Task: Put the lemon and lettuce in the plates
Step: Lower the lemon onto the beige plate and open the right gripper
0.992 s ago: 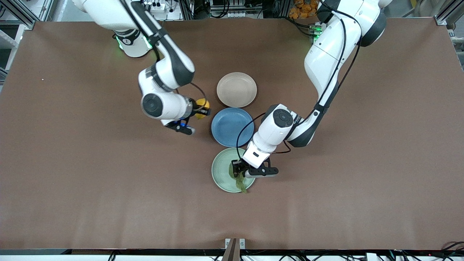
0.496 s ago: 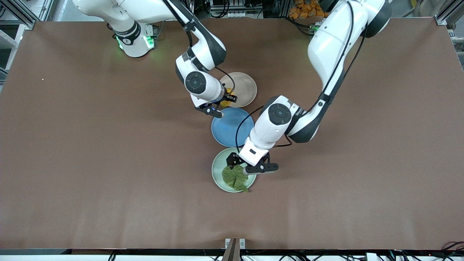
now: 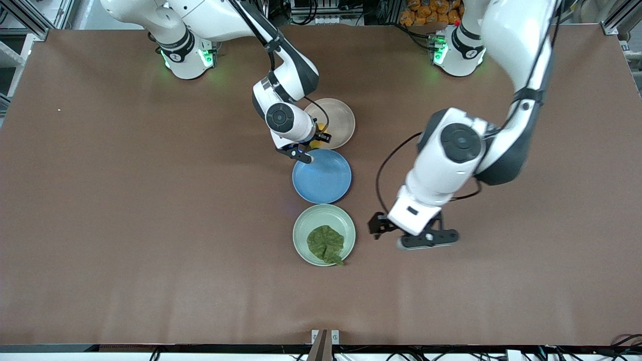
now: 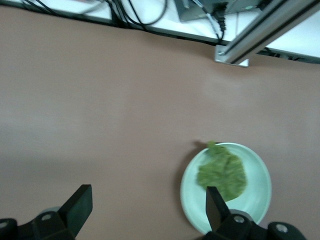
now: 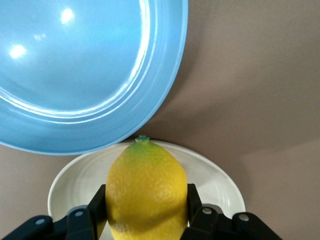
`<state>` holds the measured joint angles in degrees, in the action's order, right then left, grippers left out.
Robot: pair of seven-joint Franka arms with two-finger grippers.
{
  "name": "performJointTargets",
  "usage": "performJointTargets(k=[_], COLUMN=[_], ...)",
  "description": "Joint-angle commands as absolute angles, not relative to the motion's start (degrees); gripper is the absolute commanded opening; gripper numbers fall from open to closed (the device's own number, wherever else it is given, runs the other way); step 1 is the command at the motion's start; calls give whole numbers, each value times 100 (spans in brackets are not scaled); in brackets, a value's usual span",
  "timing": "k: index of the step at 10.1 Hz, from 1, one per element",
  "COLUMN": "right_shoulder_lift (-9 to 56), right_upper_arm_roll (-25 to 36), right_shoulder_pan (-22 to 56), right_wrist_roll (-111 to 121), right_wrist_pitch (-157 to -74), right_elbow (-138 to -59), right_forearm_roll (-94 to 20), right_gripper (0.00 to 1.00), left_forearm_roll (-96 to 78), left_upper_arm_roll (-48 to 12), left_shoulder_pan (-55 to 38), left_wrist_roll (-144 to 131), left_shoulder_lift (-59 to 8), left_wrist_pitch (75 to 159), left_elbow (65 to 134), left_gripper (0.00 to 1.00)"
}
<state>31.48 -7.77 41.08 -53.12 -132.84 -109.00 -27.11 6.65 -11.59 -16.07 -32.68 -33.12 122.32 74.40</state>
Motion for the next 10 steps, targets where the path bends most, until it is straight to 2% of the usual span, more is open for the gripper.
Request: performJointTargets(k=[1, 2, 4, 7, 8, 10], right_shoulder_lift=[3138, 3094, 3059, 2630, 2463, 2399], right_upper_arm_roll=[-747, -747, -730, -668, -668, -668], right_shoulder_pan=[4105, 4131, 4061, 3370, 3036, 2245], right_wrist_roll=[-5361, -5370, -5422, -5257, -4943, -4215], right_wrist_pitch=[-13202, -13114, -12529, -10782, -10471, -10398], right_elbow=[-10811, -10802, -10488, -9723, -9477, -9133], right_forearm_roll=[-2892, -2892, -2892, -2787, -2777, -2612], right_gripper=[85, 100, 100, 100, 100, 100], left_forearm_roll=[765, 765, 756, 659, 659, 659], left_upper_arm_roll=[-1178, -1178, -1187, -1213, -1195, -1204], left_shoulder_pan=[-1215, -1074, -722, -229, -211, -62], left_wrist_roll=[-2647, -2463, -1832, -1117, -1108, -1099], left_shoulder_lift=[-2674, -2454, -2006, -1566, -1460, -1267], left_wrist_pitch=[11517, 11166, 10314, 9626, 9467, 9124], left_elbow=[7646, 7646, 7638, 7620, 7611, 7603], left_gripper=[100, 100, 100, 100, 100, 100])
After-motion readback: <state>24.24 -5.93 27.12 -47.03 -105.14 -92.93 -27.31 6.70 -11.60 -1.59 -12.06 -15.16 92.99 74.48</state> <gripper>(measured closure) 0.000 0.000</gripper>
